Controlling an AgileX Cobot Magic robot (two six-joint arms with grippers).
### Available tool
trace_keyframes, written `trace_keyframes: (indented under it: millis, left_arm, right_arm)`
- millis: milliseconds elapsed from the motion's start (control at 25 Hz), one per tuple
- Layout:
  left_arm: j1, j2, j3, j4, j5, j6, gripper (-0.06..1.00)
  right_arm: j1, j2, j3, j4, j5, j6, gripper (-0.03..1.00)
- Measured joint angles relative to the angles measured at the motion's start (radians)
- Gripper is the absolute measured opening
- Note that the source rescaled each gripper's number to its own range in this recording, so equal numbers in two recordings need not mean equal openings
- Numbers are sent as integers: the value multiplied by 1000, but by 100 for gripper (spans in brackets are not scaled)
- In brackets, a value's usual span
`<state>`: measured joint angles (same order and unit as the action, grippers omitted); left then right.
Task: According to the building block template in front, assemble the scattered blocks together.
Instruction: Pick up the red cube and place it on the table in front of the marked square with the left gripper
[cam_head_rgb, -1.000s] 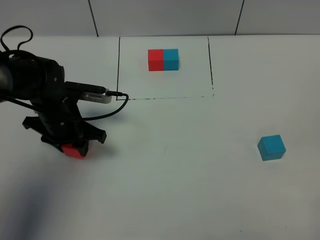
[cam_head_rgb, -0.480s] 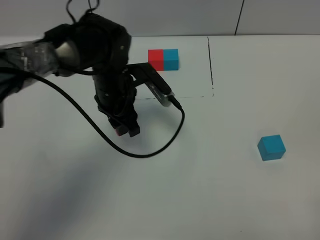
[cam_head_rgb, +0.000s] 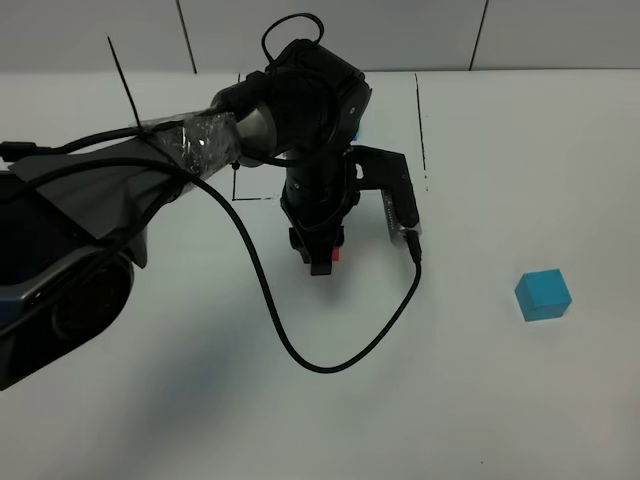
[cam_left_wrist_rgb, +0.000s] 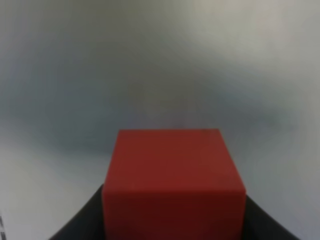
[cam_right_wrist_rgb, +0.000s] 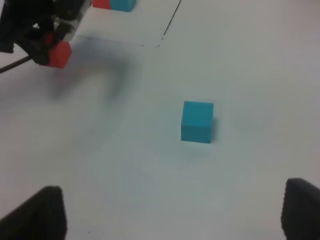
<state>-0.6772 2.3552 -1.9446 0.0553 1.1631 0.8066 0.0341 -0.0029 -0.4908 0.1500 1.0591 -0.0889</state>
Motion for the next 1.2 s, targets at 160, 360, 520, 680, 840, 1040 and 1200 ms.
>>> trace_keyframes:
  millis: [160,360,520,680,840,1040,1200]
  left_arm:
    - [-1,13,-22,-32,-27,80,2]
    - [-1,15,-26,-67,-84,126,2]
    - [-1,44,-32,-68,-83,140,2]
    - [-1,81,-33,-69,-82,143,2]
    - [-2,84,-41,-68,-76,162,2]
    - [-3,85,-41,-68,-74,183,2]
    - [-3,85,-41,-68,-73,186,2]
  right_arm:
    - [0,0,0,0,0,0,79]
    - [0,0,0,0,0,0,79]
    - [0,0,0,0,0,0,79]
    - [0,0,0,0,0,0,79]
    - [0,0,0,0,0,0,79]
    - [0,0,0,1,0,0,79]
    - [0,0,0,1,0,0,79]
